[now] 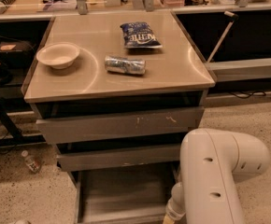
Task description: Open bottom drawer
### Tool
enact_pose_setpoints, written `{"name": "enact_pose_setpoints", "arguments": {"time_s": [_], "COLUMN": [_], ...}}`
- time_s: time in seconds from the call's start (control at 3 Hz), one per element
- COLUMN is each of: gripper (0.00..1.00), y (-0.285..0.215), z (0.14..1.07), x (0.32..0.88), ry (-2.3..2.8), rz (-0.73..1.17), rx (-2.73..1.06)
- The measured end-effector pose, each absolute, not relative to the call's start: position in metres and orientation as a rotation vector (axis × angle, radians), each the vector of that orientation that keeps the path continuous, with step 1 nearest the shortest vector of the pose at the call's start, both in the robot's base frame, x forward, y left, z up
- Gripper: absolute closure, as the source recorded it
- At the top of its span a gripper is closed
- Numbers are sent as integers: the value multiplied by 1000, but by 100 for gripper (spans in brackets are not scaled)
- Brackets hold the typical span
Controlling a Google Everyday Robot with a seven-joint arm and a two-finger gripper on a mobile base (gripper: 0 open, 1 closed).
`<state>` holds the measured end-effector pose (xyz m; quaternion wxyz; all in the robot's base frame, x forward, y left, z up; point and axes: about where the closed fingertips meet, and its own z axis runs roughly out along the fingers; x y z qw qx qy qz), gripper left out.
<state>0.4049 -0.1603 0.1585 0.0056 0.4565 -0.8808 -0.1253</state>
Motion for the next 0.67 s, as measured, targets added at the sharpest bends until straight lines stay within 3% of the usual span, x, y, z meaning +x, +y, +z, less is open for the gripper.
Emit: {"name": "enact_pose_setpoints", "arguments": {"time_s": [0.67], "gripper": [100], "y": [-163], "z": [159], "x": [393], "ry": [-2751], "rz": [-386], "rx": [1404]}}
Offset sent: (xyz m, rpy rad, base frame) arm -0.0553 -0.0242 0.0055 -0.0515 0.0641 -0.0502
